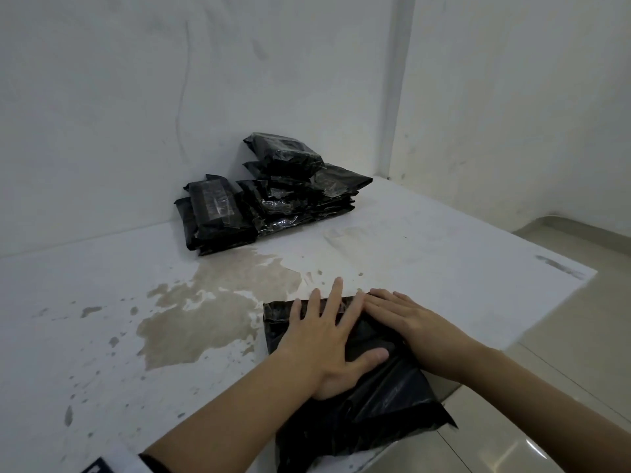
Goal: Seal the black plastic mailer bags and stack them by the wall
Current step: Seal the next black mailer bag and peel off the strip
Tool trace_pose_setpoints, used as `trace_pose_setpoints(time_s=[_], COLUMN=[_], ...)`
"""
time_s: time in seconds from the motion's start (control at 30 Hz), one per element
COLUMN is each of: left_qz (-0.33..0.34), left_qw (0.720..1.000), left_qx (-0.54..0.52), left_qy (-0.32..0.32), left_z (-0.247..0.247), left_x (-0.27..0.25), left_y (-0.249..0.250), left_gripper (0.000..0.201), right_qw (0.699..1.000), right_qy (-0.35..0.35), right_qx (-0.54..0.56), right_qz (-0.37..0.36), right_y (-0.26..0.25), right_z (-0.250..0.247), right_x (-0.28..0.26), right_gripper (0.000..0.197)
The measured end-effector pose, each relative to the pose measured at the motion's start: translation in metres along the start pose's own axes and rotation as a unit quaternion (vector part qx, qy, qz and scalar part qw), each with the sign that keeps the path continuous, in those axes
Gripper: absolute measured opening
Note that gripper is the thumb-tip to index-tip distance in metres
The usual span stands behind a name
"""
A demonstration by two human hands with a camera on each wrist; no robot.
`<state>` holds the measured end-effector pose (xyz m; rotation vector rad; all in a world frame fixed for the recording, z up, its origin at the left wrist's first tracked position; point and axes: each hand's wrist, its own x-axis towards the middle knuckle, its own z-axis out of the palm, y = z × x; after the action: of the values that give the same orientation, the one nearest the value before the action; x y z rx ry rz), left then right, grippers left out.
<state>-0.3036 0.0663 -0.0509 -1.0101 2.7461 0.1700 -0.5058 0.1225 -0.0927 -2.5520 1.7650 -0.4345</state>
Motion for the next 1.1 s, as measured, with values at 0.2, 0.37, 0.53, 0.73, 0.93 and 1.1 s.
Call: trace_pose_setpoints(time_s=[0.2, 0.37, 0.53, 0.73, 0.93, 1.1], left_qz=[0.006, 0.009, 0.008, 0.015, 0.016, 0.019], left_qw=[0.999, 0.999, 0.999, 0.999, 0.999, 0.999], left_qx=[-0.028, -0.037, -0.032, -0.022, -0.035, -0.031], left_qy=[-0.018, -0.02, -0.022, -0.03, -0.034, -0.03], left_z=[0.002, 0.002, 0.002, 0.001, 0.002, 0.002], left_x=[0.001, 0.0, 0.0, 0.002, 0.002, 0.003], left_y=[0.0, -0.001, -0.001, -0.001, -0.001, -0.002], left_gripper=[0.078, 0.078, 0.079, 0.088, 0.09, 0.087], right_qw=[0.994, 0.983, 0.955, 0.955, 0.974, 0.972], right_qy=[0.085, 0.155, 0.228, 0.059, -0.063, -0.116], right_qx=[0.075, 0.102, 0.182, 0.229, -0.047, -0.077], right_qz=[0.005, 0.003, 0.061, 0.178, 0.213, 0.191], right_y=[-0.001, 0.005, 0.01, 0.023, 0.051, 0.063], right_z=[0.006, 0.013, -0.003, -0.052, -0.034, -0.03], right_x=[-0.005, -0.006, 0.015, 0.077, 0.135, 0.136], right_gripper=[0.057, 0.06, 0.04, 0.024, 0.038, 0.041])
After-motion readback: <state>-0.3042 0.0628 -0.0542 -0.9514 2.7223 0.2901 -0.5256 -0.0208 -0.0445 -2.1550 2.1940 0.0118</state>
